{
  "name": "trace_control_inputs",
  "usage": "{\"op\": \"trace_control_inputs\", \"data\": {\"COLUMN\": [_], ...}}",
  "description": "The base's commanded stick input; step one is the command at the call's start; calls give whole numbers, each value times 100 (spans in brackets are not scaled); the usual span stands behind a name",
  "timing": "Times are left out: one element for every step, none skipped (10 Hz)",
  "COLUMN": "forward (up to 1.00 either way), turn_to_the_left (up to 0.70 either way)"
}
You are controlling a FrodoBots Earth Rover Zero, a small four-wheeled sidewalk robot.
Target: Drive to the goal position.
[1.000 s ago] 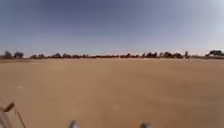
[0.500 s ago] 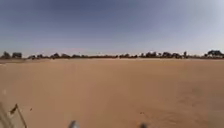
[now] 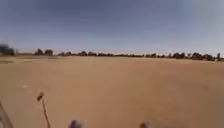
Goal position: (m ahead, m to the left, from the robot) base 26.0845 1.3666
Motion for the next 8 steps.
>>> {"op": "trace_control_inputs", "data": {"forward": [70,70,70,70,70,70,70,70], "turn_to_the_left": [0,0,0,0,0,0,0,0]}}
